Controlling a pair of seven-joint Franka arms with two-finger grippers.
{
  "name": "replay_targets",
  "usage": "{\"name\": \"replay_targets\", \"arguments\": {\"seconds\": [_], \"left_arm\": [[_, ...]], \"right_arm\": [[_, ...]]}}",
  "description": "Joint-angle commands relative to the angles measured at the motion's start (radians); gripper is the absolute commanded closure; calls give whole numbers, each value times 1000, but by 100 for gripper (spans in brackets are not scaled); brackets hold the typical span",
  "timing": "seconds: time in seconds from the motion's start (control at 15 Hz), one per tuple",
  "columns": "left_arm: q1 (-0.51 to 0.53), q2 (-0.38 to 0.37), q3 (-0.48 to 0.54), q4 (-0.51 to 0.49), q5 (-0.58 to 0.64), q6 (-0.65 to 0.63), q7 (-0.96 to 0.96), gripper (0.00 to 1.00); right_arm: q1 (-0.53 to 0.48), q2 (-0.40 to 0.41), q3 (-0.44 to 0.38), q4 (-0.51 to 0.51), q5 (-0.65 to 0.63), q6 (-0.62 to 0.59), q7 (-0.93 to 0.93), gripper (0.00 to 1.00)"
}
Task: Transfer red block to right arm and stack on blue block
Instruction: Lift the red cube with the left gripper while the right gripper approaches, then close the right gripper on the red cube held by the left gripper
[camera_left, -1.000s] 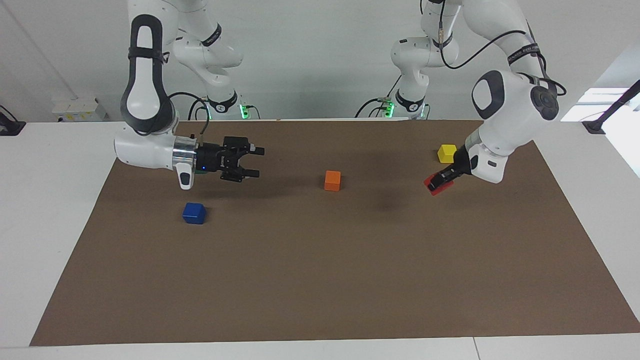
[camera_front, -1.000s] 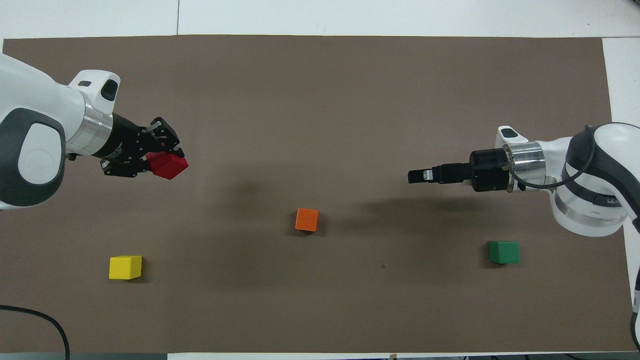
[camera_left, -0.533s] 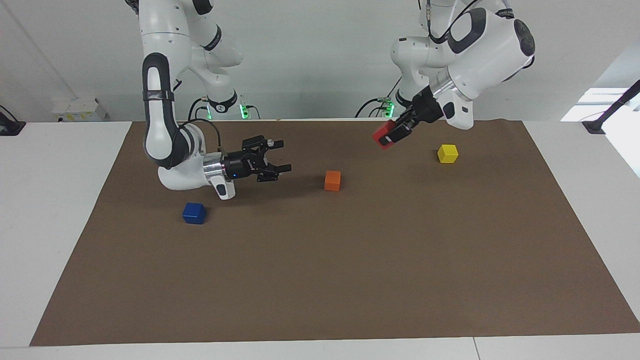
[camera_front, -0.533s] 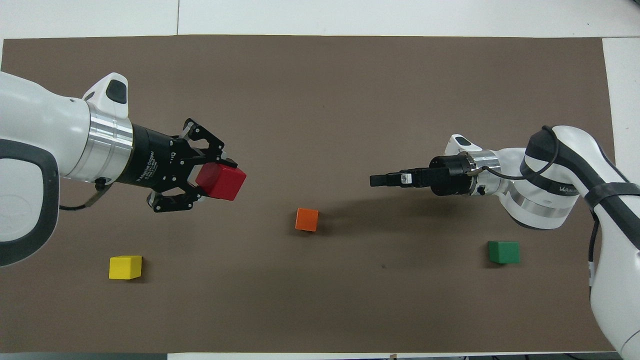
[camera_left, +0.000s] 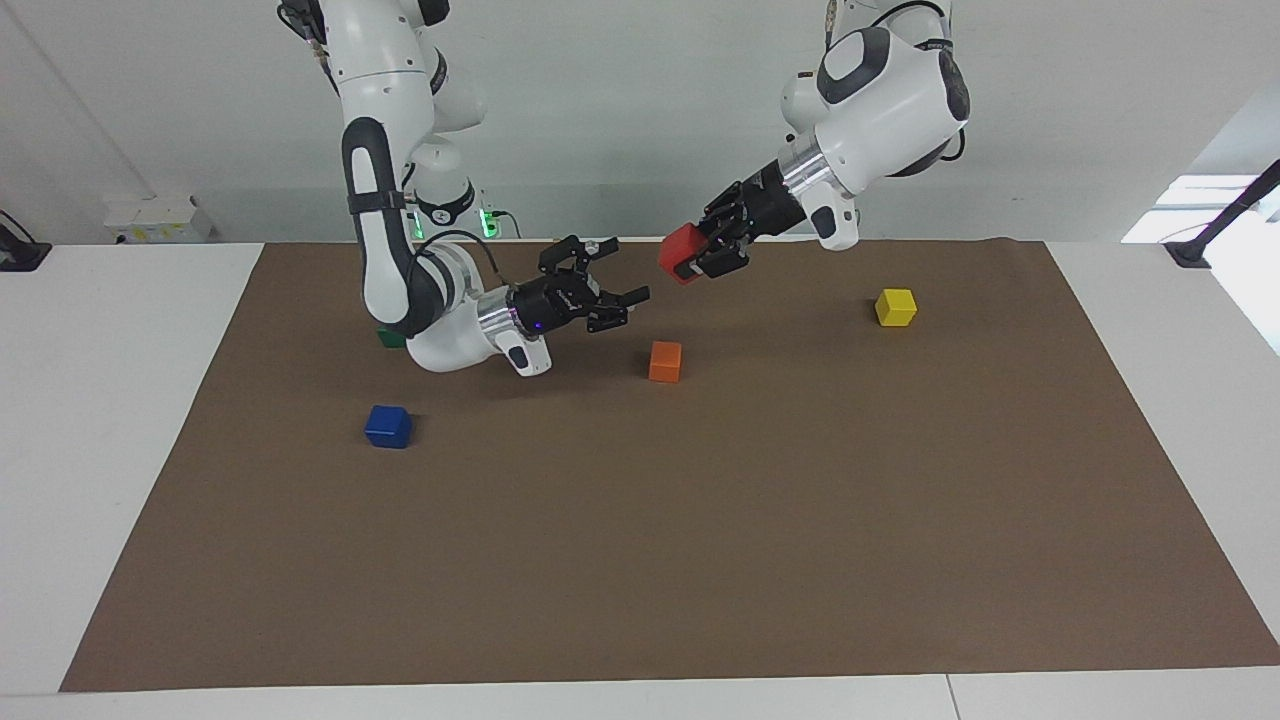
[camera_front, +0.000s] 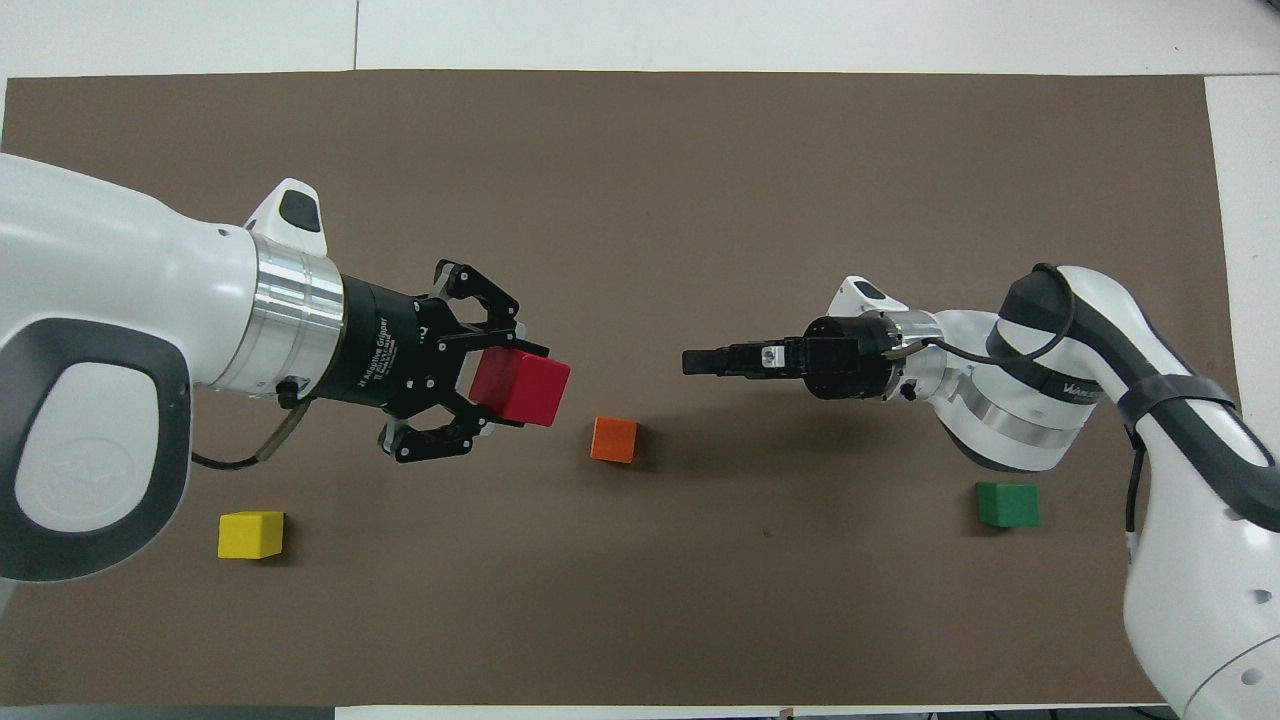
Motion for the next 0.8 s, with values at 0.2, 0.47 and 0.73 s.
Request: {"name": "replay_targets", "arguments": {"seconds": [0.2, 0.47, 0.73], "left_arm": [[-77, -59, 15, -115, -55, 211, -62, 100], [-80, -76, 15, -152, -55, 226, -88, 100], [-103, -81, 15, -153, -55, 217, -131, 100]], "right_arm": [[59, 71, 15, -23, 174, -163, -60, 0], [82, 74, 15, -6, 213, -142, -54, 0], [82, 75, 15, 6, 230, -134, -54, 0]]}}
